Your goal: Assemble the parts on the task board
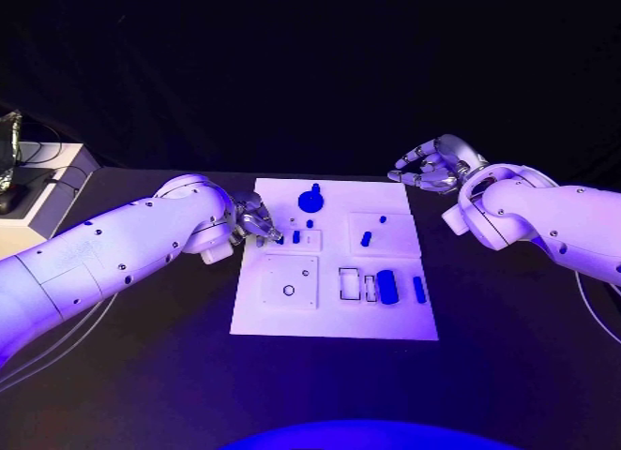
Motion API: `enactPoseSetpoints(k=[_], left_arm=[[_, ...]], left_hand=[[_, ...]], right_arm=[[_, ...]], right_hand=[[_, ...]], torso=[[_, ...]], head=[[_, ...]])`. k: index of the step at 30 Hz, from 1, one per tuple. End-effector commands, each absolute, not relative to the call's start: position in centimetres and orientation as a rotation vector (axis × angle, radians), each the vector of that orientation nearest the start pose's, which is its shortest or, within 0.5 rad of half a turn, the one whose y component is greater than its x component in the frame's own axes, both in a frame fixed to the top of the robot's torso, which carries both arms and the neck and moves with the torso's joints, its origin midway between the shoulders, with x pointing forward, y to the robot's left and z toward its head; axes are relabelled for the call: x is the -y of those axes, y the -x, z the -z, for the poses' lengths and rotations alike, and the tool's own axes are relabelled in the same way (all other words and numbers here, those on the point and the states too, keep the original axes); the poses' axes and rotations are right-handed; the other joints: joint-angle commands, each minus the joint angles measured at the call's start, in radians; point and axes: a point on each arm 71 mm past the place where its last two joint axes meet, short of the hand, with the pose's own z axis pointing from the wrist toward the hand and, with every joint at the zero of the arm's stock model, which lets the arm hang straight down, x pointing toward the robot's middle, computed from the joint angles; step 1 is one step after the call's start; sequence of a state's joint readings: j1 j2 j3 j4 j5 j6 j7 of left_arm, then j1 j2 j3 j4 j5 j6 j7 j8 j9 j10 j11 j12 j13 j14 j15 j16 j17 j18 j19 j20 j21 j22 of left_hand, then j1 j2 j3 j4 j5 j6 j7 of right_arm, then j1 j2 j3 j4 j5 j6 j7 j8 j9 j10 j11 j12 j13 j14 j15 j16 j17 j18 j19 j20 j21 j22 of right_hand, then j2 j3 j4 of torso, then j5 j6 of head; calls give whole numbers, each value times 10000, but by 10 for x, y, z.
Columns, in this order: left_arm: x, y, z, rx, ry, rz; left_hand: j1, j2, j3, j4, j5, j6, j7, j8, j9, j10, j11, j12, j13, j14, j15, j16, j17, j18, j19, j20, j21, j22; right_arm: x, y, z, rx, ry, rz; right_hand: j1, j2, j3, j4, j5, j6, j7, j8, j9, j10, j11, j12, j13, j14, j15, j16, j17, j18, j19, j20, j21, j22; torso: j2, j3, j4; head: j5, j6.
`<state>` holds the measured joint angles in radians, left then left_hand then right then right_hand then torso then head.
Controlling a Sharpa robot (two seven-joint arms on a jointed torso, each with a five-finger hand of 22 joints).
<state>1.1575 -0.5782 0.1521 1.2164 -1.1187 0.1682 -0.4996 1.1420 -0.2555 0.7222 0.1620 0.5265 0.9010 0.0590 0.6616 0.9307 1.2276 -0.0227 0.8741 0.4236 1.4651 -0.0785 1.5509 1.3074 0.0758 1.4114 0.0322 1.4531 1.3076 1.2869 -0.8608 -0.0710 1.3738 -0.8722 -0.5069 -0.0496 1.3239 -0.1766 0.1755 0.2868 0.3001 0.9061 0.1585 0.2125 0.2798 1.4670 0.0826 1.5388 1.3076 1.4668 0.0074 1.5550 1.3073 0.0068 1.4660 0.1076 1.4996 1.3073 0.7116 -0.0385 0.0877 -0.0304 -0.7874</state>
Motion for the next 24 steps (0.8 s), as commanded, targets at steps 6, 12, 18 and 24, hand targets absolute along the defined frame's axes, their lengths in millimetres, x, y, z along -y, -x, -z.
enactPoseSetpoints(k=[6,12,18,24], left_arm=[[-171,-542,207,-22318,2689,4650],[-173,-543,206,-22105,2844,4632],[-172,-543,205,-21994,2999,4776],[-172,-543,204,-21965,3056,4813]], left_hand=[[33,127,1546,-1519,-6,147,-96,26,21,-58,-45,-49,-13,931,-45,23,2185,-155,-59,-25,-54,200],[41,131,1555,-1527,-4,152,-97,23,21,-56,-45,-53,-15,932,-45,23,2187,-154,-61,-26,-55,199],[47,134,1563,-1535,-2,158,-97,21,22,-52,-46,-55,-17,937,-46,31,2207,-160,-46,-26,-43,221],[55,129,1573,-1550,3,171,-99,19,23,-44,-48,-58,-20,941,-47,37,2222,-162,-41,-27,-39,230]], right_arm=[[271,-527,158,-15379,-4930,-7262],[271,-527,158,-15382,-4930,-7263],[272,-527,158,-15383,-4932,-7262],[271,-527,158,-15388,-4931,-7263]], right_hand=[[-62,19,60,3,35,-64,24,66,10,695,-47,-32,2320,866,-45,-67,1904,123,726,-41,-40,2103],[-62,19,60,3,35,-64,24,66,10,695,-47,-32,2320,866,-45,-67,1904,123,726,-41,-40,2103],[-62,19,60,3,35,-64,24,66,10,695,-47,-32,2320,866,-45,-67,1904,123,726,-41,-40,2103],[-62,19,60,3,35,-64,24,66,10,695,-47,-32,2320,866,-45,-67,1904,123,726,-41,-40,2103]], torso=[[0,-4,-7],[1,-4,-9],[2,-1,1],[1,-2,-5]], head=[[18,-5],[15,2],[12,2],[21,-4]])
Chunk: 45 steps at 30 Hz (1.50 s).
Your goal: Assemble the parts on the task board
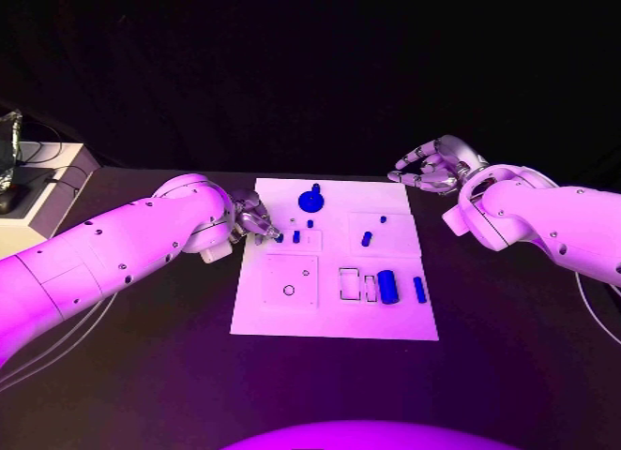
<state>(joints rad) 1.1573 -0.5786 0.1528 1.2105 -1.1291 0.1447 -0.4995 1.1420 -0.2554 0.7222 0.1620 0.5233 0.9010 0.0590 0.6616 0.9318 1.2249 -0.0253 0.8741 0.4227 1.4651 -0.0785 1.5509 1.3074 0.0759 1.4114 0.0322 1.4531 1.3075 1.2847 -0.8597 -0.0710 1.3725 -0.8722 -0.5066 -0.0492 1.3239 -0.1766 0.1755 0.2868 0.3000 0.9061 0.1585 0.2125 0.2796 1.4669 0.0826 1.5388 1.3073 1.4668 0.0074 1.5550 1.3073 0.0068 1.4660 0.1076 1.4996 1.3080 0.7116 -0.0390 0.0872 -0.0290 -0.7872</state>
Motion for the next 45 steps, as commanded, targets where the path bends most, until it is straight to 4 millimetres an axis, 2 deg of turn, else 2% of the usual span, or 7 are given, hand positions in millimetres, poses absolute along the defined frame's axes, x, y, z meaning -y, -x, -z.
enactPoseSetpoints(k=[1,31,45], left_arm=[[-172,-544,204,-21954,3067,4813],[-170,-542,206,-22379,2719,4765],[-163,-547,202,-22412,2466,4571]], left_hand=[[55,128,1573,-1550,35,171,-99,19,12,-18,-22,-58,-11,941,-47,37,2222,-162,-41,-27,-38,231],[75,97,1604,-1604,54,220,-104,4,9,12,-27,-69,-23,971,-51,79,2329,-164,-37,-30,-31,243],[26,79,1591,-1589,47,249,-96,-20,3,41,-19,-80,-34,967,-47,74,2317,-153,-75,-29,-56,194]], right_arm=[[271,-527,158,-15388,-4932,-7263],[272,-527,159,-15405,-4937,-7258],[270,-527,159,-15411,-4928,-7280]], right_hand=[[-62,19,60,3,35,-64,24,66,11,695,-47,-32,2322,866,-45,-67,1904,123,726,-41,-40,2096],[-62,19,60,3,35,-64,24,66,11,695,-47,-32,2322,866,-45,-67,1904,123,726,-41,-40,2096],[-86,11,88,6,40,-79,19,103,24,700,-52,-29,2325,865,-50,-73,1894,123,726,-47,-47,2095]], torso=[[0,6,0],[3,4,5],[10,7,0]], head=[[9,-6],[27,-45],[33,-44]])
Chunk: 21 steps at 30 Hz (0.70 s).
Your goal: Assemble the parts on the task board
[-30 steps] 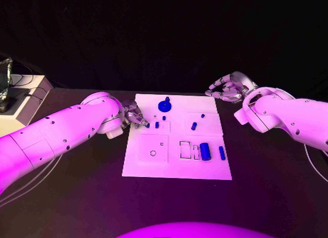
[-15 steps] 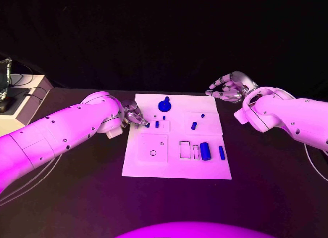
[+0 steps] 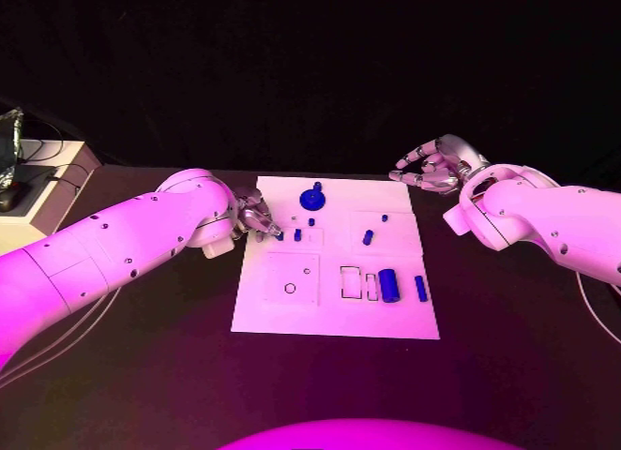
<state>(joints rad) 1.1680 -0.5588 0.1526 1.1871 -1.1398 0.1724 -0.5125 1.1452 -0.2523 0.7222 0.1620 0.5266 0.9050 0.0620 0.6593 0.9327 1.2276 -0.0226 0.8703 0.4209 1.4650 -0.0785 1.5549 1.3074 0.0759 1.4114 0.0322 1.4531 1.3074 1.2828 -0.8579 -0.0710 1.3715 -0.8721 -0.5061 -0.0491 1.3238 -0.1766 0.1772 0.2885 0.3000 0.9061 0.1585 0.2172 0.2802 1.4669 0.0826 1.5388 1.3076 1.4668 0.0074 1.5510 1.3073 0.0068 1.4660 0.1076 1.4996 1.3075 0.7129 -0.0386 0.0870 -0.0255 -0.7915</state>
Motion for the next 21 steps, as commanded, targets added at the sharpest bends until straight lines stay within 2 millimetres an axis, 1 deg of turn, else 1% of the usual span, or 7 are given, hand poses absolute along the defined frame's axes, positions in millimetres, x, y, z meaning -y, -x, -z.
enactPoseSetpoints(k=[1,10,15,17,21], left_arm=[[-163,-547,202,-22414,2465,4569],[-159,-549,202,-22537,2406,4581],[-157,-549,202,-22700,2284,4565],[-157,-549,203,-22779,2203,4540],[-156,-548,203,-22813,2161,4537]], left_hand=[[-17,47,1585,-1581,10,213,-126,-2,-7,21,-45,-44,-18,972,-45,39,2331,-154,-74,-28,-55,198],[-132,76,1508,-1508,-37,263,-148,-33,-3,97,-54,-56,-35,992,-42,68,2405,-159,-69,-21,-50,218],[-188,90,1432,-1473,-56,297,-171,-44,4,150,-69,-60,-42,1010,-48,93,2468,-157,-78,-22,-58,211],[-256,124,1302,-1420,-73,357,-212,-48,20,232,-97,-65,-54,1036,-64,130,2561,-163,-66,-30,-52,236],[-319,151,1146,-1367,-101,402,-249,-65,31,303,-124,-77,-67,1041,-84,136,2577,-166,-58,-45,-50,251]], right_arm=[[270,-527,159,-15411,-4927,-7282],[270,-526,159,-15410,-4922,-7294],[270,-526,159,-15411,-4920,-7298],[270,-526,159,-15410,-4919,-7300],[270,-526,159,-15406,-4916,-7303]], right_hand=[[-86,11,71,-12,40,-79,19,57,18,700,-52,-29,2322,864,-50,-34,1894,123,726,-47,-46,2099],[-86,11,71,-12,40,-79,19,57,18,700,-52,-29,2322,864,-50,-34,1894,123,726,-47,-46,2099],[-86,11,71,-12,40,-79,19,57,18,700,-52,-29,2322,864,-50,-34,1894,123,726,-47,-46,2099],[-86,11,71,-12,40,-79,19,57,18,700,-52,-29,2322,864,-50,-34,1894,123,726,-47,-46,2099],[-86,11,71,-12,40,-79,19,57,18,700,-52,-29,2322,864,-50,-34,1894,123,726,-47,-46,2099]], torso=[[-4,4,-1],[-13,10,1],[-10,4,0],[-12,7,0],[-9,-1,3]], head=[[7,4],[16,-5],[17,-1],[18,5],[9,7]])
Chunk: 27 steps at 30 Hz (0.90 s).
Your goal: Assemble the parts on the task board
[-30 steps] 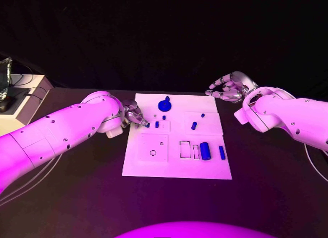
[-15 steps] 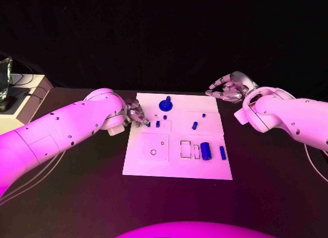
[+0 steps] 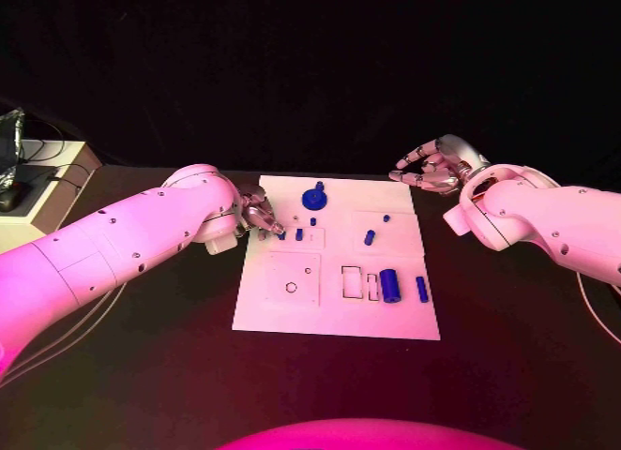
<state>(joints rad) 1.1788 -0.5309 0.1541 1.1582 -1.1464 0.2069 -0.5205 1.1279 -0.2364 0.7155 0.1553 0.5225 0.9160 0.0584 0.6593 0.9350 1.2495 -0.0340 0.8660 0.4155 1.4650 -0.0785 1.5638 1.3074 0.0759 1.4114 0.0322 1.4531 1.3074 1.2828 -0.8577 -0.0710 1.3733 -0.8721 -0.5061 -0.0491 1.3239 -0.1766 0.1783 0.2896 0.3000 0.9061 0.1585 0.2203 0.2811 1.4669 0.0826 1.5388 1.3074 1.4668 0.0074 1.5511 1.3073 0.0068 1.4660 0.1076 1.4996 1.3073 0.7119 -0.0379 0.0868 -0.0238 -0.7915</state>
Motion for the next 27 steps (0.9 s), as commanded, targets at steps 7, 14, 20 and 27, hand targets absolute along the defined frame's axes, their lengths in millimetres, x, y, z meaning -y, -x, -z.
enactPoseSetpoints(k=[7,14,20,27], left_arm=[[-155,-549,203,-22752,2190,4556],[-154,-549,202,-22645,2247,4587],[-154,-550,201,-22426,2349,4599],[-154,-550,201,-22406,2309,4550]], left_hand=[[-288,28,686,-1149,-137,341,-290,-150,16,176,-59,-72,-34,1044,-125,52,2589,-174,-42,-85,-55,274],[-50,146,722,-1272,-22,364,-298,-217,18,157,-87,-135,-58,1053,-155,64,2620,-181,-18,-116,-47,303],[73,178,858,-1370,26,427,-286,-225,29,188,-88,-145,-64,1049,-158,59,2606,-202,47,-124,2,393],[95,167,896,-1400,36,458,-287,-224,33,216,-90,-137,-62,1040,-161,47,2577,-208,66,-127,16,418]], right_arm=[[269,-526,159,-15407,-4907,-7319],[269,-526,159,-15406,-4906,-7329],[269,-526,159,-15408,-4901,-7339],[269,-526,159,-15409,-4900,-7345]], right_hand=[[-86,11,60,-22,40,-79,19,26,9,700,-52,-29,2324,865,-50,-34,1894,123,726,-47,-47,2101],[-98,17,70,-19,46,-84,19,35,12,703,-53,-26,2326,863,-51,-36,1888,127,721,-48,-62,2091],[-98,17,70,-19,46,-84,19,35,12,703,-53,-26,2326,863,-51,-36,1888,127,721,-48,-62,2091],[-98,17,70,-19,46,-84,19,35,12,703,-53,-26,2326,863,-51,-36,1888,127,721,-48,-62,2091]], torso=[[2,-10,2],[4,-16,11],[1,-15,11],[2,-14,1]], head=[[-9,19],[-4,14],[1,13],[-2,12]])
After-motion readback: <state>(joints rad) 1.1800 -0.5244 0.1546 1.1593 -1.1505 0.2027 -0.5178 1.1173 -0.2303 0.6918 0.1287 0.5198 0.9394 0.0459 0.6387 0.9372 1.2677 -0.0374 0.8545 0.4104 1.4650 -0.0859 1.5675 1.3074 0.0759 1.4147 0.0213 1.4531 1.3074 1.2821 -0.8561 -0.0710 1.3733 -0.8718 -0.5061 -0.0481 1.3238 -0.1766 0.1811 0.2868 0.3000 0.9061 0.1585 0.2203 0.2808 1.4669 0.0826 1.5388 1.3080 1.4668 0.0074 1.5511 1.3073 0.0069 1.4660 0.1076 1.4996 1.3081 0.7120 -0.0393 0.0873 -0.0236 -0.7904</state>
